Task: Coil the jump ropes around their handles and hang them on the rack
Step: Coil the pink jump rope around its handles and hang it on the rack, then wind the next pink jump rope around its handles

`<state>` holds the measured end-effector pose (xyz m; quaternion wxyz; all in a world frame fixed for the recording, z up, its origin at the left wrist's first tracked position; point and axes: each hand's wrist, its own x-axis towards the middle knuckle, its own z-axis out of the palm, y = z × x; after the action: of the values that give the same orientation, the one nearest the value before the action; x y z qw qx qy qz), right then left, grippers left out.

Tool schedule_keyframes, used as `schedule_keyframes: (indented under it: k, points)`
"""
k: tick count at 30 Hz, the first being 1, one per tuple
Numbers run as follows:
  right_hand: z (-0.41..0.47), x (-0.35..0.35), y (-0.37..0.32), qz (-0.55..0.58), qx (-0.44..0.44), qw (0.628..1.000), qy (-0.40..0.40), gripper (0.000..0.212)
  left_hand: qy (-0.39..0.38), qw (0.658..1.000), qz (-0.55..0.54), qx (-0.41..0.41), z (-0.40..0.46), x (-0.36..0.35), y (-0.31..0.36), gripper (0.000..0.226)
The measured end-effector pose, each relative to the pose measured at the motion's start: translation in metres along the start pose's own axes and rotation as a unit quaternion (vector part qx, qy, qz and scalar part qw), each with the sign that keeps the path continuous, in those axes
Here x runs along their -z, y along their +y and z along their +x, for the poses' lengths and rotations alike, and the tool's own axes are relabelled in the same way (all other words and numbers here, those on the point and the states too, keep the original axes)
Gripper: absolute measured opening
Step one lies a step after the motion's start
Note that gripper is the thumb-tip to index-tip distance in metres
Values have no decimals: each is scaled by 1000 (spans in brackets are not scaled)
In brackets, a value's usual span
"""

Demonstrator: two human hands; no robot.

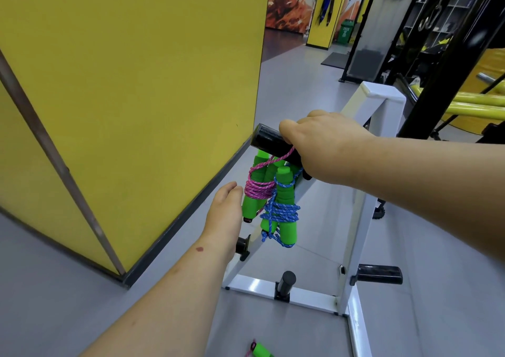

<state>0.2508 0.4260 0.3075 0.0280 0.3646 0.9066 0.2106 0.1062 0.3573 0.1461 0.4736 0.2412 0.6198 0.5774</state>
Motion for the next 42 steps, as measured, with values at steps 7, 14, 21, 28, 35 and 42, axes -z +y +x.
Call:
schedule_keyframes:
  k: [7, 14, 21, 28, 35, 42]
  points:
    - [-8, 6, -9, 27, -17, 999, 13, 34, 7, 998, 22, -52, -21, 5, 30, 43]
    - [-30, 29, -50, 121, -40, 991, 32, 40, 20, 993, 32, -113, -66, 23, 66, 41]
    - [-66, 48, -128, 206, -19, 977, 50, 47, 51, 990, 62, -113, -131, 74, 66, 41]
    - [-98, 30, -208, 262, -5, 964, 39, 54, 129, 979, 135, -87, -182, 143, 10, 40]
    - [-119, -34, -281, 296, 15, 955, -31, 72, 154, 966, 209, -3, -200, 204, -96, 56]
    - [-128, -106, -336, 302, 33, 947, -108, 72, 144, 953, 261, 53, -180, 227, -163, 64]
